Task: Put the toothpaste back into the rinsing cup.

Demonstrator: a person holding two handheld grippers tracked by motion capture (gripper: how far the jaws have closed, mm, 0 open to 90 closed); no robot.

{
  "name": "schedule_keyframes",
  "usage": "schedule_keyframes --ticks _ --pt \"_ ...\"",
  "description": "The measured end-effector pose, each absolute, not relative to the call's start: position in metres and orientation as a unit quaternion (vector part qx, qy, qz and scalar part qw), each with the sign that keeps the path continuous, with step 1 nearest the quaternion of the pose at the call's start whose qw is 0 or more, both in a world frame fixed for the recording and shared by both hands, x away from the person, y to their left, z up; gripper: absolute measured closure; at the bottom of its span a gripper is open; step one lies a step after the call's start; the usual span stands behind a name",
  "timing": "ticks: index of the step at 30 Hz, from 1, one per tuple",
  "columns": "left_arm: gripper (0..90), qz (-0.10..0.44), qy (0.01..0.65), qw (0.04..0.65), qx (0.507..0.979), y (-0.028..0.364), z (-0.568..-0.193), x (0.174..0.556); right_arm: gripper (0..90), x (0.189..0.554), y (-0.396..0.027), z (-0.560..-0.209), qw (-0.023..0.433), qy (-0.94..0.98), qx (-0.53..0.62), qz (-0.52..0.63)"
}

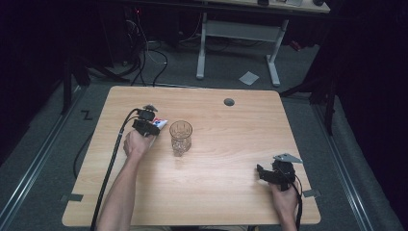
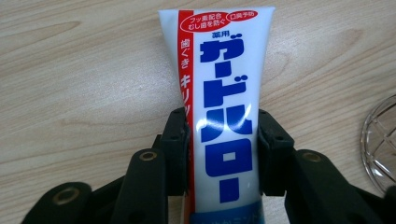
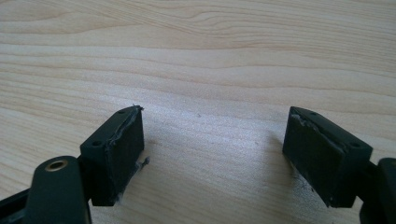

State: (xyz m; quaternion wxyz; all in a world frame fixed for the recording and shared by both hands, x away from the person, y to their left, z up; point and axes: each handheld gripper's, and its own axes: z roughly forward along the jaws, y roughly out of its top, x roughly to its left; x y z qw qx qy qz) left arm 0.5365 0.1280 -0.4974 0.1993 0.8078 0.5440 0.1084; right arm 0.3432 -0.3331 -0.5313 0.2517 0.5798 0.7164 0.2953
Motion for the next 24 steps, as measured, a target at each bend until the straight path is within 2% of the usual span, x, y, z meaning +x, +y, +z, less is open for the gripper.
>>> schedule_keyframes --ticks 16,24 --pt "62.8 0.137 0.521 0.246 0.805 0.14 -0.463 0.52 20.2 0.343 -0.333 -0.531 0.252 0.716 0.58 0.295" --pt "62.3 0.145 0.495 0.244 0.821 0.138 -0.454 0.508 20.2 0.343 -0.333 -0.531 0.252 0.716 0.58 0.295"
